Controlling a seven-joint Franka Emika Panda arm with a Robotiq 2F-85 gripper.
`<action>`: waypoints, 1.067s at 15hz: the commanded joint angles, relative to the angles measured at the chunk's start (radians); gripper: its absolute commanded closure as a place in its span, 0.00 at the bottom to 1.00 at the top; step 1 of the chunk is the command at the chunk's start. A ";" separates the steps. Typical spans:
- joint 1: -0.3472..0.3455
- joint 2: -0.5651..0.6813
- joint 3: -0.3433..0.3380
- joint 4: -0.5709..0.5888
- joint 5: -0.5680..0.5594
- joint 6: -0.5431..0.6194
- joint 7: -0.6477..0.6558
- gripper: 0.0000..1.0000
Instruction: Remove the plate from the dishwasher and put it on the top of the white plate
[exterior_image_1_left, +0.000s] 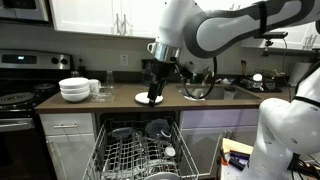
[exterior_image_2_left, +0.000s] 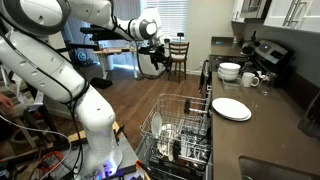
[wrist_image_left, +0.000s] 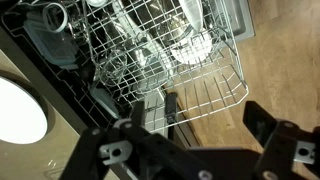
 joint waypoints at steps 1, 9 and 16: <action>0.012 0.002 -0.010 0.003 -0.006 -0.003 0.005 0.00; 0.013 0.018 -0.019 0.012 0.001 -0.010 -0.012 0.00; 0.039 0.145 -0.081 0.064 0.043 -0.025 -0.136 0.00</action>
